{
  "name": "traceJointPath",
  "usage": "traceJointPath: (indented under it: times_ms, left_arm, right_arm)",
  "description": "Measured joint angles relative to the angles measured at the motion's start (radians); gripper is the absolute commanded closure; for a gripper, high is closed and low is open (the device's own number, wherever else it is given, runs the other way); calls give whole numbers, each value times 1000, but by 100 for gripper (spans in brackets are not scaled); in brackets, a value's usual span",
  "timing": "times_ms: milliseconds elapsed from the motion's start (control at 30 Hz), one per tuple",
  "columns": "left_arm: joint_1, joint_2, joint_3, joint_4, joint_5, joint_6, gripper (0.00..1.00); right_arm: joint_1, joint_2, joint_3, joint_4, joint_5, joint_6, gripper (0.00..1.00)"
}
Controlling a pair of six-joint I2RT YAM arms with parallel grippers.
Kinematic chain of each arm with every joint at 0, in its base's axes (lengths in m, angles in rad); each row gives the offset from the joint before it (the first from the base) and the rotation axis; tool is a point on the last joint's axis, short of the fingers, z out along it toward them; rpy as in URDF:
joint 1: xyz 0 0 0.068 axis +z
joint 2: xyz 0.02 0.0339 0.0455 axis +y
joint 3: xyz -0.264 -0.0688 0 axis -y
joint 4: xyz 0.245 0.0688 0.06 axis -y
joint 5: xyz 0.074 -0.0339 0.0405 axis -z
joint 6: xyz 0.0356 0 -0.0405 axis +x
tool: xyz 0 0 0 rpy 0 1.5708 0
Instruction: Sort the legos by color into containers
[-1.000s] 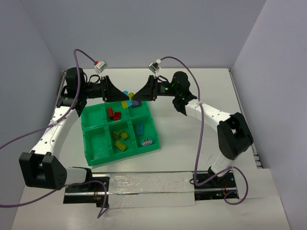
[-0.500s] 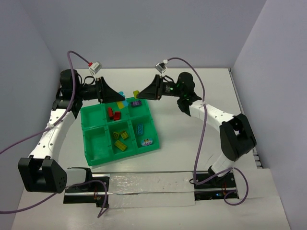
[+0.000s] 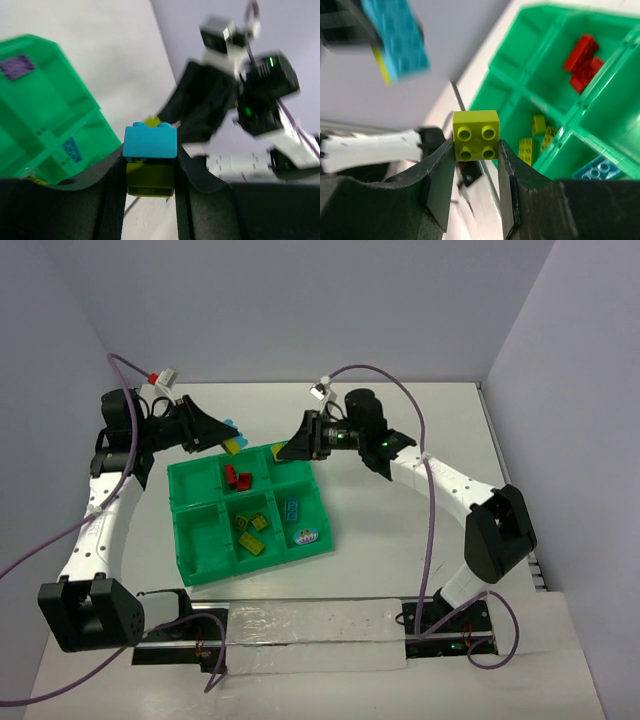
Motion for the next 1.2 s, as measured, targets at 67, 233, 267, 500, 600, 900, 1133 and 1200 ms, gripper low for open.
traceJointPath:
  times_ms: [67,233,267,500,600,900,1133,1200]
  left_arm:
    - [15,-8,0,-25,-71,-15,100]
    - [23,-15,-1,-63,-204,-53,100]
    - [23,-15,-1,-72,-225,-58,100]
    - [24,-15,-2,-120,-337,-70,100]
    - [25,-15,-2,-122,-354,-74,100]
    - [25,-12,-2,-122,-354,-79,100]
    - [24,15,-2,-101,-288,-80,100]
    - [20,24,-5,-62,-232,-86,100]
  right_arm:
    - [49,0,0,-65,56,-54,100]
    - [164,58,7,-170,144,-144,100]
    - [188,80,12,-184,152,-155,99]
    - [295,228,97,-262,182,-202,67]
    - [314,271,140,-266,193,-210,38]
    - [328,289,217,-339,238,-254,21]
    - [243,107,146,-364,236,-273,30]
    - [180,10,91,-338,202,-257,30]
